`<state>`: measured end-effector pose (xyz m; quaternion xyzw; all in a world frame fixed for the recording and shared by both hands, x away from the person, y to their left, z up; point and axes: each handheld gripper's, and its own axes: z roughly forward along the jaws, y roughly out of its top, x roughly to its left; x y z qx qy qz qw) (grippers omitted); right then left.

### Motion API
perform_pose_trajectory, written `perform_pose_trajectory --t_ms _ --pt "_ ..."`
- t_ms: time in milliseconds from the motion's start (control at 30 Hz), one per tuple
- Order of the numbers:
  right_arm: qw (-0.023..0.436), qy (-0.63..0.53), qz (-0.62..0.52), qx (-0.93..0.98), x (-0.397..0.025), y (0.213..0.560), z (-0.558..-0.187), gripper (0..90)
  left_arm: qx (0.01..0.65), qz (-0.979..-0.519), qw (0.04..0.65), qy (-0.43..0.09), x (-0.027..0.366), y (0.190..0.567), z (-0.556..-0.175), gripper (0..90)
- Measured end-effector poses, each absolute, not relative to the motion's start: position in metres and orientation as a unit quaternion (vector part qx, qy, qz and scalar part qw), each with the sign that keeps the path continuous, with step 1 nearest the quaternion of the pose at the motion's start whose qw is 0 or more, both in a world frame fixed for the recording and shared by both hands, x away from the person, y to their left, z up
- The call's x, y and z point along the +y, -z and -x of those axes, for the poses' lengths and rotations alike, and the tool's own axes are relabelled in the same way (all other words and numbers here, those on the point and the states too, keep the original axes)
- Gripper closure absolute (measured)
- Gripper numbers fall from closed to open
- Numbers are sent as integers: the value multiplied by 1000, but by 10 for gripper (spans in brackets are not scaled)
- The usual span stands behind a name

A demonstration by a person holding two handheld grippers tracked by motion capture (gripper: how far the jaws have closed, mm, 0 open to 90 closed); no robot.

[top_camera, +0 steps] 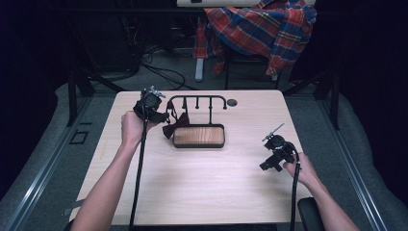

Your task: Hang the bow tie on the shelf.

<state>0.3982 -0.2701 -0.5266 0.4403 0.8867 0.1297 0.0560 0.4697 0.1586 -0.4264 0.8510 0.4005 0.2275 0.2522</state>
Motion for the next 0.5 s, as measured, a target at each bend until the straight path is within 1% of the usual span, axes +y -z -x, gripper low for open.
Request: perform_pose_trajectory --t_ms 33,67,100,133,200,367,500 --pt "57 -131 -441 886 -270 527 -398 158 403 -849 255 -227 159 426 -469 391" --pt "57 -131 -441 886 -270 527 -398 158 403 -849 256 -227 160 425 -469 360" --pt "57 -131 -441 886 -270 527 -398 158 407 -846 261 -224 161 425 -468 360" --pt "57 -131 -441 886 -270 527 -398 158 407 -846 263 -223 163 424 -467 304" --pt "57 -130 -441 886 -270 526 -398 158 410 -844 267 -220 165 422 -466 261" --pt "58 -130 -441 886 -270 526 -398 158 412 -841 275 -217 172 415 -456 184" --pt "59 -122 -436 890 -270 525 -398 158 410 -842 278 -215 177 412 -445 158"
